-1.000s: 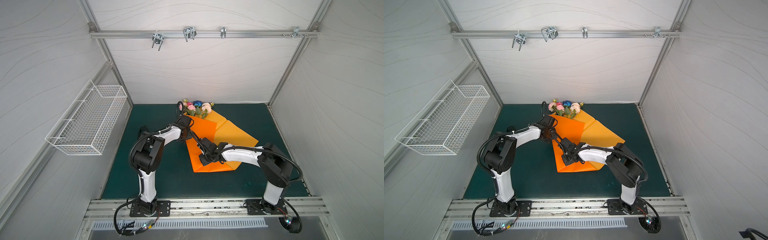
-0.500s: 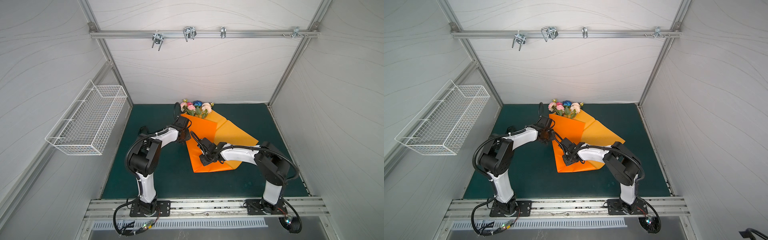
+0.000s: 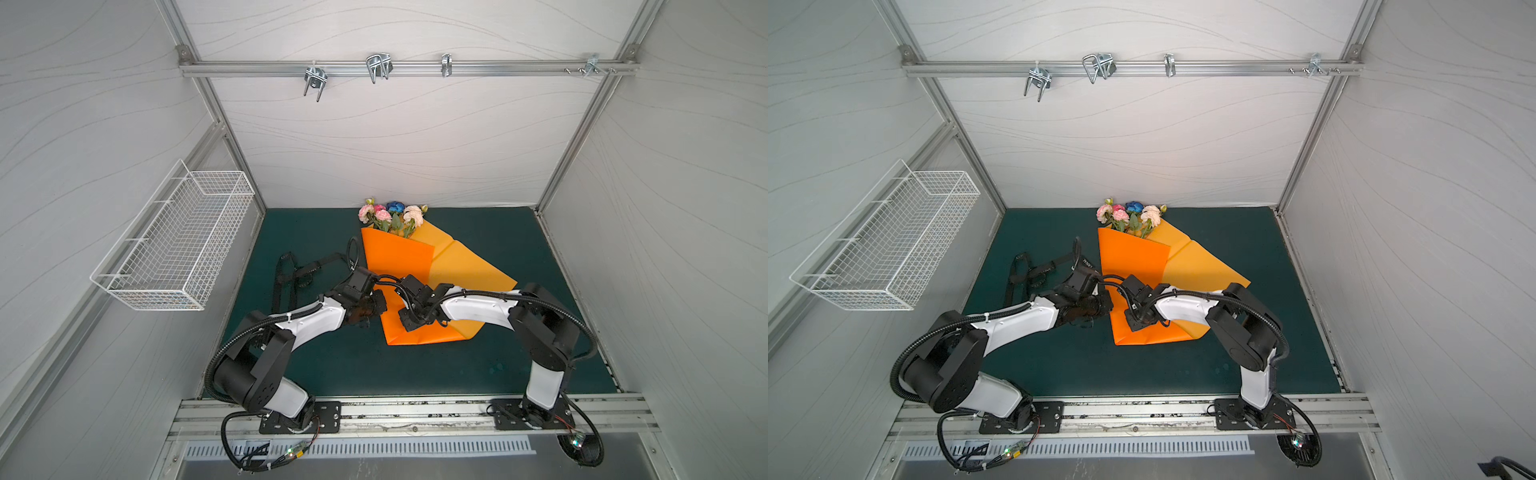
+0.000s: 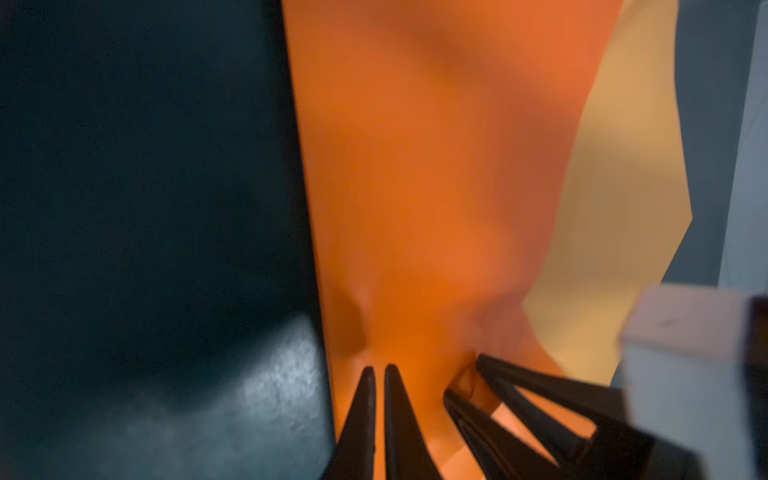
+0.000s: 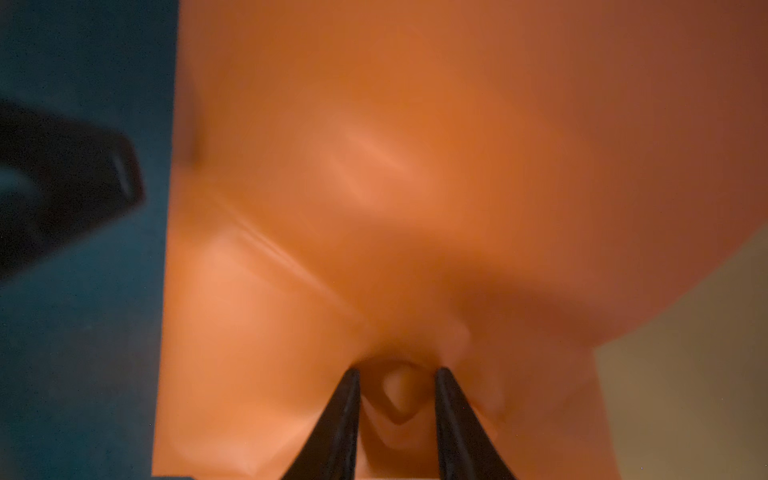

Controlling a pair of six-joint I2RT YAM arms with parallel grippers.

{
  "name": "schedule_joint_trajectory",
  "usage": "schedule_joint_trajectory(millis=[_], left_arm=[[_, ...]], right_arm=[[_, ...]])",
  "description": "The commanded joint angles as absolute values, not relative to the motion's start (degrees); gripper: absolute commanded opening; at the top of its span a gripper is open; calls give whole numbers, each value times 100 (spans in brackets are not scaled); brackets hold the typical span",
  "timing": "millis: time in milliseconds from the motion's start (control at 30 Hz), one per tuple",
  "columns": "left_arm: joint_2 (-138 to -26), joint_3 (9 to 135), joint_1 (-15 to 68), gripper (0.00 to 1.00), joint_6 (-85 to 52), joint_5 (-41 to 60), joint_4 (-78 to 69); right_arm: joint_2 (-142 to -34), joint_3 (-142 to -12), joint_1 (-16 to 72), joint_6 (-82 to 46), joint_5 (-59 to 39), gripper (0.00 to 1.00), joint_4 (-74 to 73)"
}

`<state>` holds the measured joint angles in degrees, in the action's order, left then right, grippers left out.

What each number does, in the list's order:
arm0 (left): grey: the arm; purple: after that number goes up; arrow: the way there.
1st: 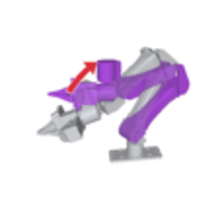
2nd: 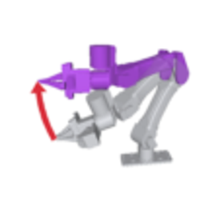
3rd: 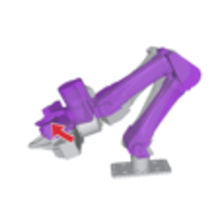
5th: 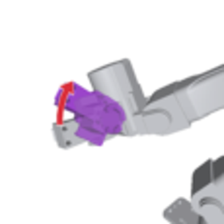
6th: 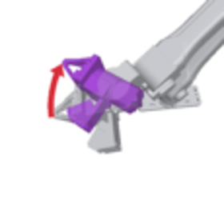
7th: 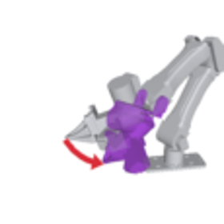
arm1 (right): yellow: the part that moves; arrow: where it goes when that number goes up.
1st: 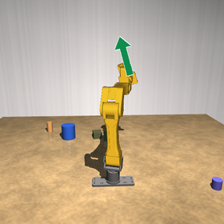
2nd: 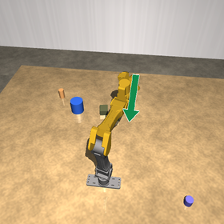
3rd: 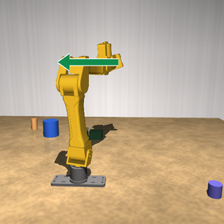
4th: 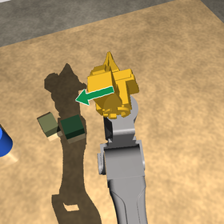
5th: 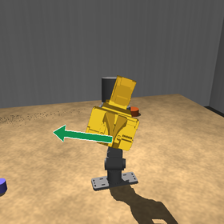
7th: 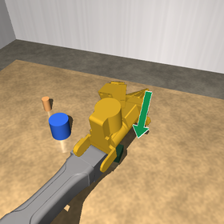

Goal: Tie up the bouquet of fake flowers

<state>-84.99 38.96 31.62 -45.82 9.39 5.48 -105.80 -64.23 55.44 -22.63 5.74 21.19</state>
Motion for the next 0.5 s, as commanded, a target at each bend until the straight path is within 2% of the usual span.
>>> schedule_joint_trajectory(millis=[0,133,467], left_arm=[[-8519,3710,3523,4,-4939,1429,78],[-8653,3677,3817,2,-4962,1487,-5],[-8730,3165,3824,0,-5244,1522,214]], right_arm=[[-10668,-6404,5575,-2259,307,33,2449],[-10680,-6377,5572,-2298,307,33,2458],[-10492,-6310,5577,-2395,240,33,2586]])
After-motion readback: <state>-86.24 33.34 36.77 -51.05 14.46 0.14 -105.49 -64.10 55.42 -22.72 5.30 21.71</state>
